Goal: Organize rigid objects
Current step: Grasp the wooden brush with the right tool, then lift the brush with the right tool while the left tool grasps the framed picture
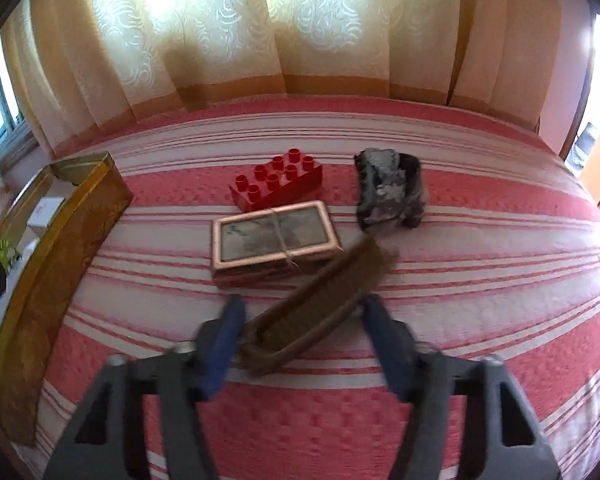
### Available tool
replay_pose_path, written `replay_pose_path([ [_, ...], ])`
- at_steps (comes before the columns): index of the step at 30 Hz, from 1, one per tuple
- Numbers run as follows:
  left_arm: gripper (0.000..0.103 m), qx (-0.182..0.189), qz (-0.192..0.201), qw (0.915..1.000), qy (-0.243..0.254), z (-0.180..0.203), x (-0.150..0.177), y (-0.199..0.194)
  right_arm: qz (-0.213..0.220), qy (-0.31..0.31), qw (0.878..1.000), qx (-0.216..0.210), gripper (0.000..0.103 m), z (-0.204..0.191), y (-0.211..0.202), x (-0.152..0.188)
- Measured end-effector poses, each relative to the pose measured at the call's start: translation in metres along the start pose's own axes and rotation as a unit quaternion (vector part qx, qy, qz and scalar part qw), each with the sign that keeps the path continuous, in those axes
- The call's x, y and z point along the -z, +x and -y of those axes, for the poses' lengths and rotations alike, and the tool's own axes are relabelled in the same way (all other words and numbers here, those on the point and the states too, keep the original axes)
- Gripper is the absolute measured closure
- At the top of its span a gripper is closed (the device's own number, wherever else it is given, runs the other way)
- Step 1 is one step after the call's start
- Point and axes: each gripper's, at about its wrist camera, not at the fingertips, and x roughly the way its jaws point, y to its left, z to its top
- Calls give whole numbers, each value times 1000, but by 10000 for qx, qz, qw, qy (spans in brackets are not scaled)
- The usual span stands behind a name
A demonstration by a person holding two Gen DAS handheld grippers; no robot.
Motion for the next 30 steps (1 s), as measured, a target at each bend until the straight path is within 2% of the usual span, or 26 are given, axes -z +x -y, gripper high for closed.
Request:
replay_pose_path([
  [2,1,33,-10,10000,60,5,-1,-1,19,-49,10000,-66,63,8,-1,3],
  [6,1,176,-148,9995,228,20,-1,3,42,-69,9997,-221,75,30,-5,9],
  [8,0,246,-256,9989,305,31,-1,8,57,-5,9995,-317,77,42,-6,11],
  [14,1,482,-543,9958,563,70,-1,25,91,217,9982,-548,77,69,-6,13],
  [18,1,708,-858,9920,592,91,-2,42,183,243,9983,-490,77,82,-8,13],
  [23,1,593,-947,9916,657,103,-8,57,114,208,9984,-510,77,93,-6,12],
  [25,1,570,-916,9921,635,105,-12,60,84,59,9987,-506,71,91,-5,10],
  [26,1,568,-912,9922,627,105,-13,62,68,-36,9989,-458,59,89,-4,7],
  [27,1,553,-915,9923,621,105,-14,65,62,-96,9989,-448,54,87,-2,4],
  [30,1,498,-977,9920,618,106,-14,73,51,-111,9987,-492,54,87,4,-4],
])
